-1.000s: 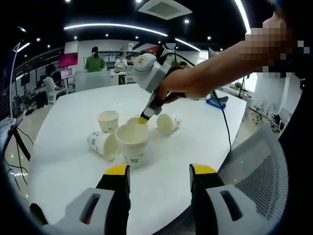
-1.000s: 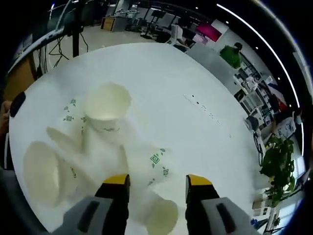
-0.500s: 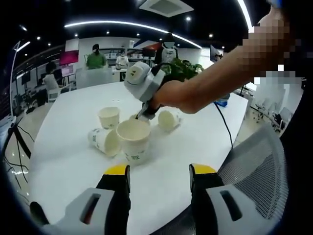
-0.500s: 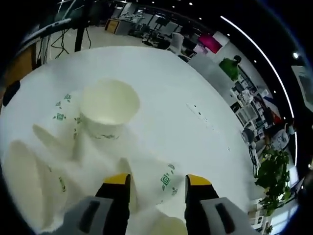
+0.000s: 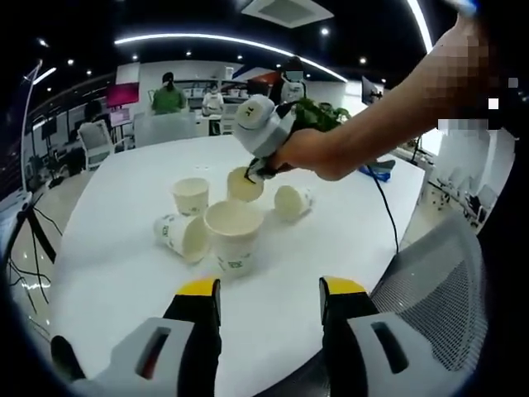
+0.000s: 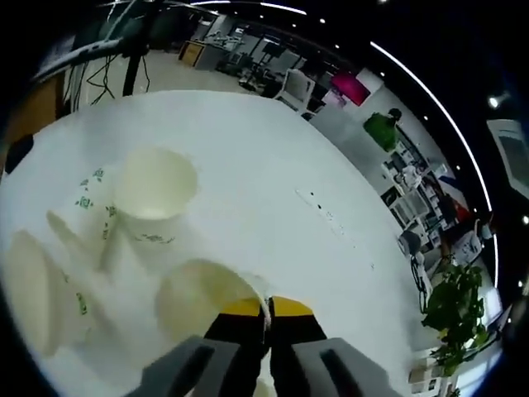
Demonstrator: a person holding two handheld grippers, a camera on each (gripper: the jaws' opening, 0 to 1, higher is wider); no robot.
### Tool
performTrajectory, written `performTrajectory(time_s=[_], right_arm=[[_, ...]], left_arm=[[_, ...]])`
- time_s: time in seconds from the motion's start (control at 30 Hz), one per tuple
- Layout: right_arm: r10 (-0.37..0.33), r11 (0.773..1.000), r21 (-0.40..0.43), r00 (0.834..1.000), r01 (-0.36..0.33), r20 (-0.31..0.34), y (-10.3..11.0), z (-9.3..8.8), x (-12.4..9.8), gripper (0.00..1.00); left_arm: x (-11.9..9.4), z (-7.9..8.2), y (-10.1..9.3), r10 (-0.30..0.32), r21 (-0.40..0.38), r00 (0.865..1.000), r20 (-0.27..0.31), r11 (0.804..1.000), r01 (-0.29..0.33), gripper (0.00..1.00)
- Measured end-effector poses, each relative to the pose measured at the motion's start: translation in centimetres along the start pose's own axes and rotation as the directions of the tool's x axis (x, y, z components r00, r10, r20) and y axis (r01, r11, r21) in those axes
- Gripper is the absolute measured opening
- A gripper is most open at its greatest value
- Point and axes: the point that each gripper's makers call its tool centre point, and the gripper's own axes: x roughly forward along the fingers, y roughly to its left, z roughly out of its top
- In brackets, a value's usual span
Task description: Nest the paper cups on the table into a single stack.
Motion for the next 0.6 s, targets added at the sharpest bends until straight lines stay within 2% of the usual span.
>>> performTrajectory(time_s=[0.27, 0.53, 0.6], right_arm=[[0.030, 0.998, 0.060, 0.999, -0.030, 0.013, 0.1, 0.4, -1.1, 0.00], [0.055, 0.997, 0.057, 0.997, -0.058, 0.052, -0.4, 1.5, -3.7, 0.00], [0.060, 0.998, 0.029, 0.996, -0.062, 0.067, -0.6, 1.8, -4.1, 0.00]], left_arm=[[0.0, 0.1, 0.1, 0.006, 0.002, 1.000, 0.008, 1.000, -0.006, 0.48], [-0.1, 0.4, 0.2, 0.011, 0.010, 1.000, 0.018, 1.000, -0.011, 0.50], [-0.1, 0.4, 0.2, 0.013, 0.012, 1.000, 0.020, 1.000, -0.013, 0.51]])
